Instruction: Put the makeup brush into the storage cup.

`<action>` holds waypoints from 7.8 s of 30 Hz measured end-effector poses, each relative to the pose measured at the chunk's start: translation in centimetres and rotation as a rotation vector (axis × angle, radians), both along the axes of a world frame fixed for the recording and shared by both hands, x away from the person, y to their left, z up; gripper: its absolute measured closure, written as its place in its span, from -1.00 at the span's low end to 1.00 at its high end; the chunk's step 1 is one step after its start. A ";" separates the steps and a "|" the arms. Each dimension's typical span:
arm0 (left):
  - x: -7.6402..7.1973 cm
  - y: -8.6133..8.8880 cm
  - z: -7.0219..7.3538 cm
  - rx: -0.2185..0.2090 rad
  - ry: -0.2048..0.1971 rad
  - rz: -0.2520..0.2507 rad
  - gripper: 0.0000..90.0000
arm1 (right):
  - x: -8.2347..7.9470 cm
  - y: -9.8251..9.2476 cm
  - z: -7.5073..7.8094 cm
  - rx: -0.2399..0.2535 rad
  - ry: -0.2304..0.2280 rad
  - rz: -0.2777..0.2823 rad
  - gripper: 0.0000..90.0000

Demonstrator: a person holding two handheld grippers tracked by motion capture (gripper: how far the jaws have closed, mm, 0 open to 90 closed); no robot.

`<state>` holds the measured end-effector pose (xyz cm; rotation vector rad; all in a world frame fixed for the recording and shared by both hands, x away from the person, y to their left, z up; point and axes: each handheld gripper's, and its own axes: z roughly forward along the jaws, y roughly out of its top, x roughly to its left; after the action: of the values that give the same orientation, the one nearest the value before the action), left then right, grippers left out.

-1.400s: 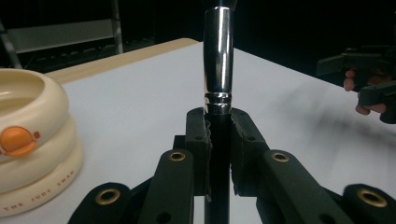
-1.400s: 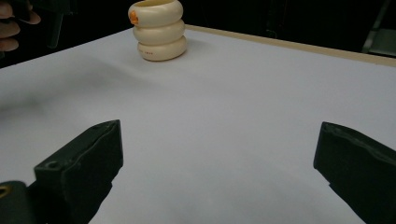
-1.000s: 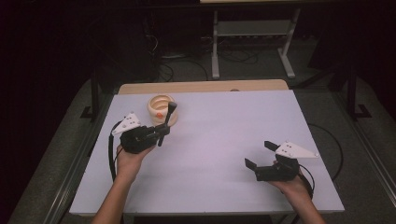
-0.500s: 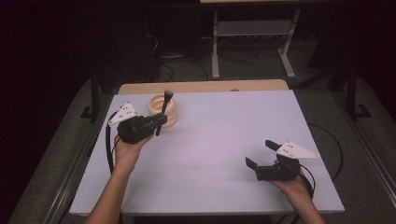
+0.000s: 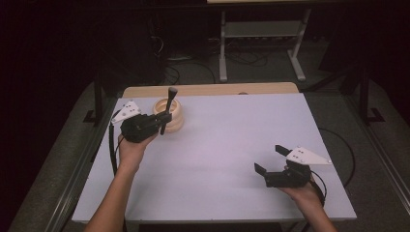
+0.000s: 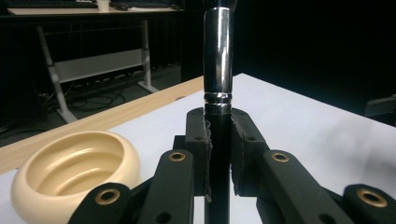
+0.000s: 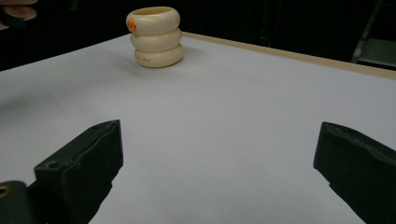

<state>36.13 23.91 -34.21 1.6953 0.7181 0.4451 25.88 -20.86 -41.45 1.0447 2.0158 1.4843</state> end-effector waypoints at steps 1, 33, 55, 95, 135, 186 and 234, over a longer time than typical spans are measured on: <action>0.1 0.1 0.1 0.005 -0.001 0.001 0.77 | 0.0 0.0 0.0 -0.002 0.000 0.000 -0.98; 5.1 0.5 0.2 -0.040 -0.044 0.106 0.77 | 0.0 0.2 -0.1 -0.012 0.001 0.015 -0.98; 8.3 1.1 -1.8 -0.048 -0.033 0.170 0.76 | 0.0 0.1 -0.1 -0.009 0.001 0.015 -0.98; 10.7 1.2 -4.9 -0.035 0.053 0.189 0.75 | 0.0 0.0 -0.1 -0.013 -0.006 0.023 -0.92; 7.4 1.4 -1.5 0.072 0.065 0.074 -0.82 | 0.2 -0.3 -0.2 -0.009 0.001 0.020 -0.92; -6.1 1.4 -4.4 0.013 0.068 -0.058 -0.96 | 0.1 -0.8 0.0 0.003 -0.013 -0.001 -0.94; -10.2 3.9 -7.7 0.007 0.062 -0.057 -0.96 | 0.1 -0.9 -0.4 0.010 -0.011 0.027 -0.94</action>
<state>25.96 27.79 -41.89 1.7385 0.7120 0.3565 26.01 -21.78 -41.88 1.0146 2.0250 1.5120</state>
